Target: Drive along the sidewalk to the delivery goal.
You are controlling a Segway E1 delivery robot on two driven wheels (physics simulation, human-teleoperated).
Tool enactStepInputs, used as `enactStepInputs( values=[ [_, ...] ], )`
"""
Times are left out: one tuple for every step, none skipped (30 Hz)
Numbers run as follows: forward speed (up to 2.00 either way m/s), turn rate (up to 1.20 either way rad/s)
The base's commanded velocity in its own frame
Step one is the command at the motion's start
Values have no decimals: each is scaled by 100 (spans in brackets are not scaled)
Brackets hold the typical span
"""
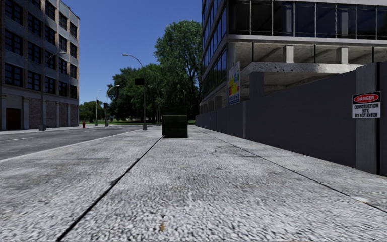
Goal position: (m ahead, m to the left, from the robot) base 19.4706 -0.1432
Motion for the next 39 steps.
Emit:
enactStepInputs(
  values=[
    [200, -27],
    [200, -27],
    [200, -27],
    [200, -27],
    [200, -28],
    [200, -34],
    [200, -36],
    [200, -37],
    [200, -37],
    [200, -37],
    [200, -37],
    [200, -37],
    [200, -37],
    [200, -37],
    [200, -37],
    [200, -37],
    [200, -37],
    [200, -37],
    [200, -37],
    [200, -37],
    [200, -29],
    [200, -4],
    [200, 0],
    [200, 0],
    [200, 0],
    [200, 0],
    [200, 0],
    [200, 0],
    [200, 0],
    [200, 0],
    [200, 0],
    [200, 0],
    [200, 0],
    [200, 0],
    [200, 0],
    [200, 0],
    [200, 0],
    [200, 0],
    [200, 0]
  ],
)
